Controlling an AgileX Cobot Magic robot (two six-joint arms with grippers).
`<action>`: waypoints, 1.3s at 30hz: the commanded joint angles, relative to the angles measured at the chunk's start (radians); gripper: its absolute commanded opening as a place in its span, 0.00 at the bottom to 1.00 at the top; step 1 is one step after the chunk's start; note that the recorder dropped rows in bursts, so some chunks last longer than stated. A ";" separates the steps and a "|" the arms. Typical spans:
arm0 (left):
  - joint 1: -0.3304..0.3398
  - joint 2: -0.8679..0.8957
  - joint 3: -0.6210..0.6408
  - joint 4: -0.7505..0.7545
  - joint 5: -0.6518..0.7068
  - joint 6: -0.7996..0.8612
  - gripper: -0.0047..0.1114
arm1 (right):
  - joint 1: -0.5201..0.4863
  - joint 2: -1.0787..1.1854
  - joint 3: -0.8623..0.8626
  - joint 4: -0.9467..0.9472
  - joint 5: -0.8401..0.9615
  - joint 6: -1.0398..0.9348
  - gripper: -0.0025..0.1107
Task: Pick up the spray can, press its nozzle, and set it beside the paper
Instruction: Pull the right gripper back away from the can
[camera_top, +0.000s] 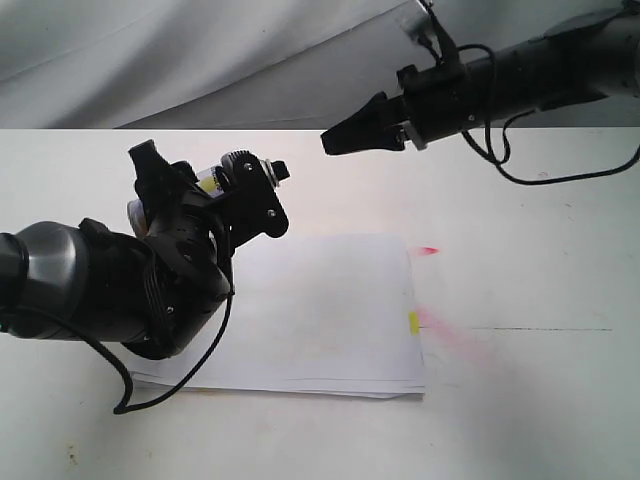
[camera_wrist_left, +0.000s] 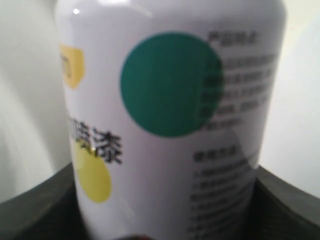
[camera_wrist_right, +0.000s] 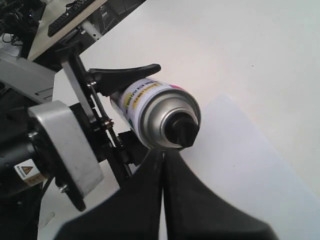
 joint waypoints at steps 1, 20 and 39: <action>-0.003 -0.012 -0.006 0.029 0.027 -0.026 0.04 | -0.030 -0.110 -0.006 -0.087 0.010 0.039 0.02; 0.028 -0.194 -0.008 -0.044 -0.107 -0.359 0.04 | -0.224 -0.585 0.182 -0.339 0.007 0.274 0.02; 0.473 -0.411 0.014 0.029 -0.420 -0.872 0.04 | -0.224 -0.928 0.396 -0.359 -0.068 0.278 0.02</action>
